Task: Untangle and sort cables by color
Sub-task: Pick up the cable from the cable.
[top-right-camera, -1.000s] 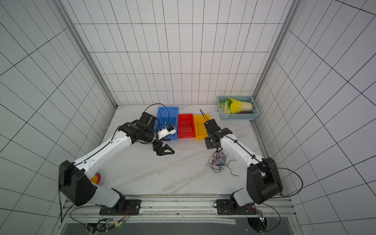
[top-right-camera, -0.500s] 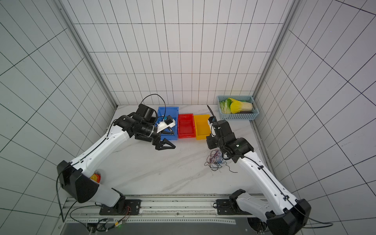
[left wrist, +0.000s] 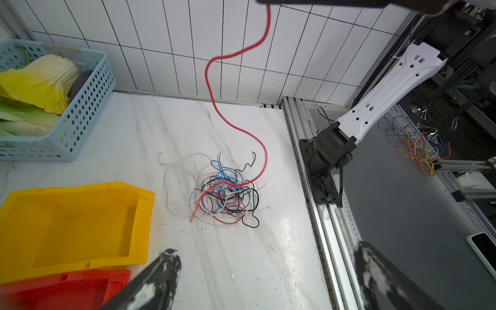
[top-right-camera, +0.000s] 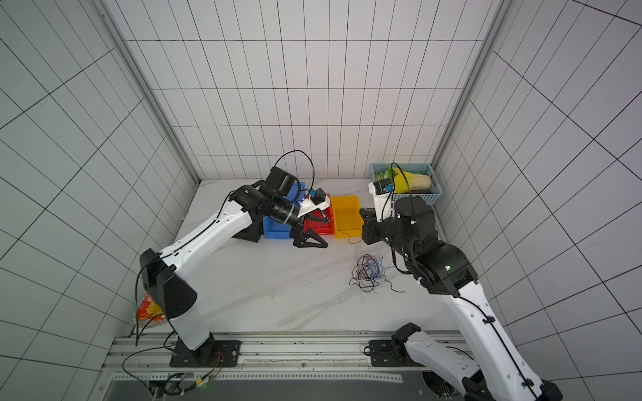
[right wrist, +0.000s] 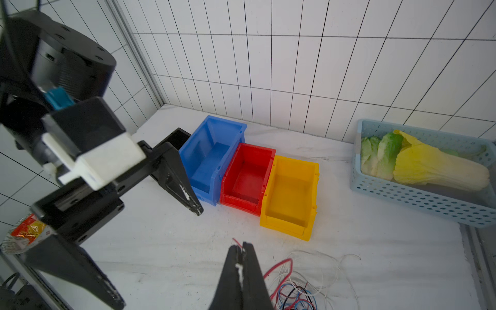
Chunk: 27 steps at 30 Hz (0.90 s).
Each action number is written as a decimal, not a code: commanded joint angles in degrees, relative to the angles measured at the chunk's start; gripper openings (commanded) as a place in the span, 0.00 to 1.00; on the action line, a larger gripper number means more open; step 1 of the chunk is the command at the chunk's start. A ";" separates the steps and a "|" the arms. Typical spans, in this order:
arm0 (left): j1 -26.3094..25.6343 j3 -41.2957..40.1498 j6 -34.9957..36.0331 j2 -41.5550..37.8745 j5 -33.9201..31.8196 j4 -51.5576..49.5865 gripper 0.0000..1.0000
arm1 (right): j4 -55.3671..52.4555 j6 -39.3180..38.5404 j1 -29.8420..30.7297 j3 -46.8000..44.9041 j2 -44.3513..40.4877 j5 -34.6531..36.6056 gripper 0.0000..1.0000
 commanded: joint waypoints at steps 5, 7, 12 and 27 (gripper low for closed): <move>0.11 3.40 -5.60 2.36 2.66 5.28 0.98 | 2.93 3.29 0.63 1.97 -0.44 -5.77 0.00; 0.61 2.36 -5.50 1.68 2.76 4.93 0.98 | 3.91 3.59 0.62 1.12 -0.04 -5.11 0.00; 4.70 -2.26 -6.27 -1.95 2.84 4.47 0.98 | 7.57 5.29 0.68 -0.46 2.70 -3.85 0.00; 32.22 -23.06 -20.99 -14.31 -12.56 13.16 0.98 | 22.00 11.91 -2.38 5.95 29.56 2.65 0.00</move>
